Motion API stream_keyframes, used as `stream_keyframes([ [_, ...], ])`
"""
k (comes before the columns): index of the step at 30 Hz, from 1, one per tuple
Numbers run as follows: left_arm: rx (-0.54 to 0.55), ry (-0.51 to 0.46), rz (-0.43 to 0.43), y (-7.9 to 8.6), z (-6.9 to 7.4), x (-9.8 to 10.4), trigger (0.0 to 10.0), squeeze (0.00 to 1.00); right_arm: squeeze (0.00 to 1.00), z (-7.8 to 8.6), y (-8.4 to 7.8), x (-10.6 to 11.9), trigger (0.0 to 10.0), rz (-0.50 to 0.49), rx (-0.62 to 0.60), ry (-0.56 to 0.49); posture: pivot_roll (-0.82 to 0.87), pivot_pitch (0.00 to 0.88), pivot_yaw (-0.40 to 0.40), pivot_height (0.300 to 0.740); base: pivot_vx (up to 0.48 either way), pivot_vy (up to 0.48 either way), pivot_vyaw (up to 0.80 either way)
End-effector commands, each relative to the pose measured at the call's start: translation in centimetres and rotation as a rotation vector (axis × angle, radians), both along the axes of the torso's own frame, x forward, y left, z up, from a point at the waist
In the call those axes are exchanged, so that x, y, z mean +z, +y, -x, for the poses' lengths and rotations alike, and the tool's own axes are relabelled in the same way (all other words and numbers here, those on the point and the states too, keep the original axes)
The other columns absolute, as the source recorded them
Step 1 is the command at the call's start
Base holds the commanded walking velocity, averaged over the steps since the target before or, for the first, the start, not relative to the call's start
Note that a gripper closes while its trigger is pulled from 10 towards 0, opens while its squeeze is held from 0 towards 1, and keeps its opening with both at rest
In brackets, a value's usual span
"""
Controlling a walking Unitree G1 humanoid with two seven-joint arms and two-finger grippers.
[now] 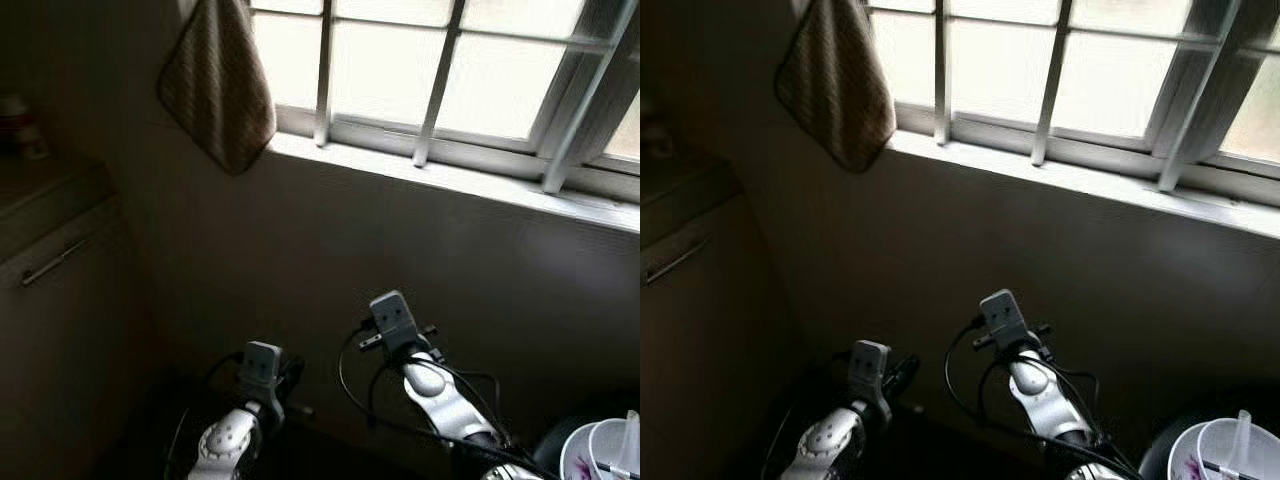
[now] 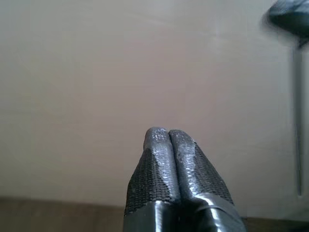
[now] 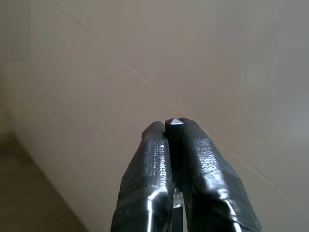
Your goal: Kitchen organization
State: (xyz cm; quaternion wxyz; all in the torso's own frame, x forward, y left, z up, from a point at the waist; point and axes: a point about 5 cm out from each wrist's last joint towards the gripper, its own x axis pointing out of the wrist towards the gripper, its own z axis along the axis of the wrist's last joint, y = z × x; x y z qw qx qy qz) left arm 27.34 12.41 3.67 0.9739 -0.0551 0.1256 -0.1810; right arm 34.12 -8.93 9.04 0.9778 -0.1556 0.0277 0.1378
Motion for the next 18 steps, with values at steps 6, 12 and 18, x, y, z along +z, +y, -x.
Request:
stream_keyframes([
  [6,0.004,-0.036,0.020,-0.8,-0.2,0.7,10.0,0.00,0.00,0.9,-2.0,-1.2,10.0,-0.040,-0.039,0.057,0.03,0.000,-0.067,0.740,0.000,0.000,0.67],
  [12,0.007,-0.035,0.016,-0.6,-0.3,0.7,10.0,0.00,0.00,1.2,-2.4,-1.8,10.0,-0.068,-0.067,0.093,0.03,0.000,-0.063,0.740,0.000,0.252,0.00],
  [18,0.005,-0.037,0.013,-0.6,-0.3,0.7,10.0,0.00,0.00,1.6,-2.4,-2.0,10.0,-0.053,-0.070,0.101,0.03,0.000,-0.063,0.740,0.000,0.480,0.00],
])
